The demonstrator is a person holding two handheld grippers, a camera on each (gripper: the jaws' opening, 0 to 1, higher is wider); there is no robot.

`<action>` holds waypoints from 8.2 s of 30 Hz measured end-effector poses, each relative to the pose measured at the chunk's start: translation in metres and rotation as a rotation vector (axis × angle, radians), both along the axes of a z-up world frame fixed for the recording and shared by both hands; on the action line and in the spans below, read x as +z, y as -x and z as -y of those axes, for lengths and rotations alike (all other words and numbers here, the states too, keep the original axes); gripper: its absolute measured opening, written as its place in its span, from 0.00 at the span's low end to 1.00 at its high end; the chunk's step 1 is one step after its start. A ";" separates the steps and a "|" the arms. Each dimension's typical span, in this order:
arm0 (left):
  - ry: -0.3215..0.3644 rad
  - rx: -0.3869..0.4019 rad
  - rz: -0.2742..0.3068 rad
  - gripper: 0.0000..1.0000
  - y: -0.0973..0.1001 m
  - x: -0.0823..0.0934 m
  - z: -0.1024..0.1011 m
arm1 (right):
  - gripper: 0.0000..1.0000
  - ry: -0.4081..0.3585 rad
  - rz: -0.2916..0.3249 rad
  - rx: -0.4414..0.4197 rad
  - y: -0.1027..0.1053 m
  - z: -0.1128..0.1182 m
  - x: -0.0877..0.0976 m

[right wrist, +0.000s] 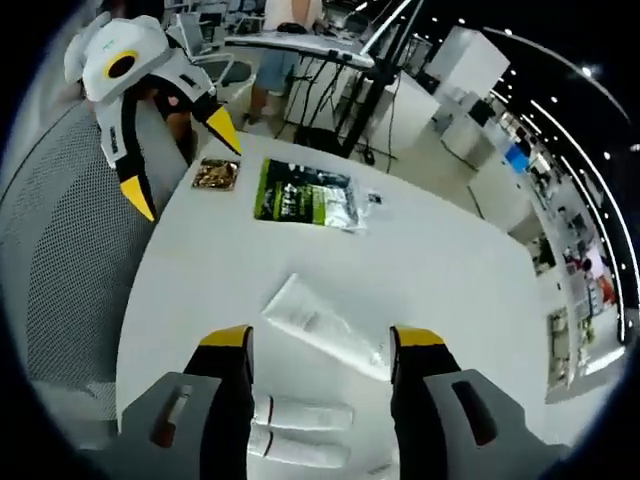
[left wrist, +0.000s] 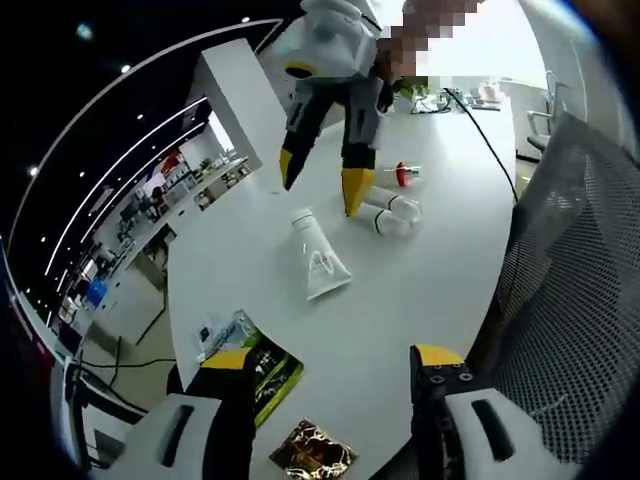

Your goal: Arrange the skincare products in the storage area until every visible bottle or jar stands upright without overlapping.

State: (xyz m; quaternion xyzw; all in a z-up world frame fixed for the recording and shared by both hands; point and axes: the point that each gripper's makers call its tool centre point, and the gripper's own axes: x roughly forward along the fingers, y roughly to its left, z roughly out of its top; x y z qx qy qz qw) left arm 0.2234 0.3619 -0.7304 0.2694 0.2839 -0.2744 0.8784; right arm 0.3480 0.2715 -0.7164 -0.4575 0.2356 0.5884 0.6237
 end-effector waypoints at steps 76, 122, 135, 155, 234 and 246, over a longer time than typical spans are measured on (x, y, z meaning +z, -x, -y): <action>-0.032 0.004 -0.033 0.50 0.002 -0.010 -0.010 | 0.28 0.475 -0.094 0.344 -0.029 0.001 -0.084; 0.089 -0.001 0.036 0.44 -0.001 0.012 0.002 | 0.27 -0.551 -0.285 -0.507 0.033 -0.045 0.086; 0.321 0.033 0.046 0.50 -0.002 0.036 0.017 | 0.28 -0.664 -0.297 -0.539 0.062 -0.057 0.105; 0.590 0.099 0.050 0.50 -0.007 0.065 0.020 | 0.28 -0.852 -0.425 -0.588 0.110 -0.091 0.123; 0.113 -0.160 -0.214 0.19 0.042 -0.014 0.028 | 0.06 0.112 -0.235 0.274 0.126 -0.023 0.081; 0.068 -0.155 -0.243 0.19 0.045 -0.021 0.024 | 0.06 0.217 -0.188 0.244 0.071 0.000 0.077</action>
